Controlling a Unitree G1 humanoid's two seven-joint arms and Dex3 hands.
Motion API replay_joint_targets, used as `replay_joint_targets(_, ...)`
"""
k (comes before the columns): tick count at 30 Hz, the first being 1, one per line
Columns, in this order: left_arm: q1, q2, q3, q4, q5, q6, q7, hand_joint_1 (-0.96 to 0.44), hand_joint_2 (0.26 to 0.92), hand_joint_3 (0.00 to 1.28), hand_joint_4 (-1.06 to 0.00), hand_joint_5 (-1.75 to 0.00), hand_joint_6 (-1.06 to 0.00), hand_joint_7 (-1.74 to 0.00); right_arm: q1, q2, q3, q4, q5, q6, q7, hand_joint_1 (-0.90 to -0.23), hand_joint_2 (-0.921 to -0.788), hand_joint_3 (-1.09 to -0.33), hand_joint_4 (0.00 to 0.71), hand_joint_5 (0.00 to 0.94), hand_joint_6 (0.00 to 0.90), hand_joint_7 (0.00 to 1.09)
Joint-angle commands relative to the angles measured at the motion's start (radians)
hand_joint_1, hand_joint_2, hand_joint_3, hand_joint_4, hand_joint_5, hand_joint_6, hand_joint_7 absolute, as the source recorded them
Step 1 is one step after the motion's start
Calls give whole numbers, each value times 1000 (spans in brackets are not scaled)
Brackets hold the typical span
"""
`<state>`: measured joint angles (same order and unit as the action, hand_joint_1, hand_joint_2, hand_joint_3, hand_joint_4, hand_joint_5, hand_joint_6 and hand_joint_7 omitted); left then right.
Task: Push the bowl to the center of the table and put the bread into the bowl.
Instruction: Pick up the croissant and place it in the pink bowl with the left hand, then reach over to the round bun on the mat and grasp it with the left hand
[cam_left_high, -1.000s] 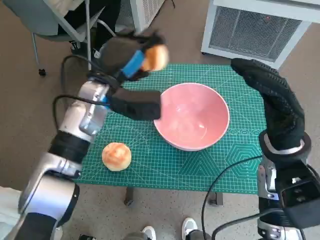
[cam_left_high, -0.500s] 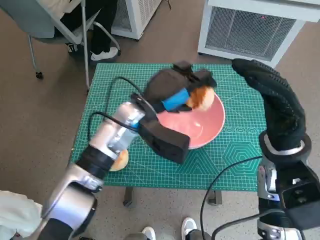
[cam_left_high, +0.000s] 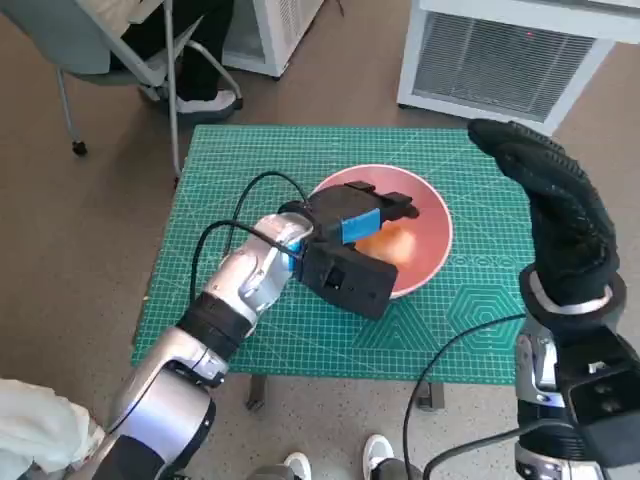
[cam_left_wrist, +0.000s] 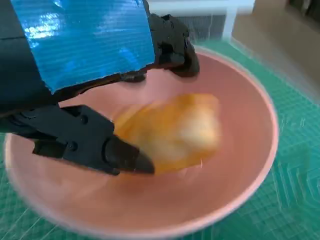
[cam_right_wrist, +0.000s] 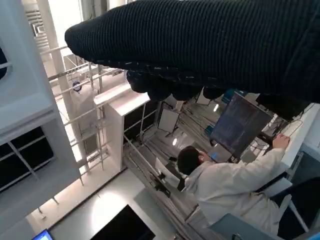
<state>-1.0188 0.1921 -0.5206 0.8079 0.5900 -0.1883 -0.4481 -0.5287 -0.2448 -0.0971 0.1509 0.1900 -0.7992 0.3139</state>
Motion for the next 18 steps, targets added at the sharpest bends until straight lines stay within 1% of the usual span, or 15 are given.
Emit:
replay_joint_targets(1, -17, 24, 23, -16, -27, -33, -18, -441, 905, 24, -1, -2, -37, -159, 29, 9, 1, -4, -10, 8, -6, -554, -921, -763, 299, 2, -1, 667)
replay_joint_targets(7, -10, 65, 62, -21, -67, -116, -20, -479, 917, 25, -2, -1, -54, -162, 27, 16, 1, -2, -17, 8, -8, -553, -921, -763, 300, 2, -1, 667)
replay_joint_targets(11, 3, 114, 101, -72, -114, -163, -51, -492, 920, 34, -34, -17, -87, -179, 30, 20, 4, -5, -14, 10, -6, -560, -921, -761, 300, 2, -1, 667)
replay_joint_targets(13, 17, 145, 122, -117, -139, -171, -75, -498, 921, 39, -57, -27, -103, -187, 31, 21, 5, -7, -12, 10, -5, -562, -921, -761, 300, 2, -1, 667)
replay_joint_targets(18, 94, 253, 208, -305, -231, -177, -149, -495, 921, 44, -133, -43, -162, -202, 35, 23, 10, -14, -2, 15, 0, -565, -921, -760, 300, 2, -1, 667)
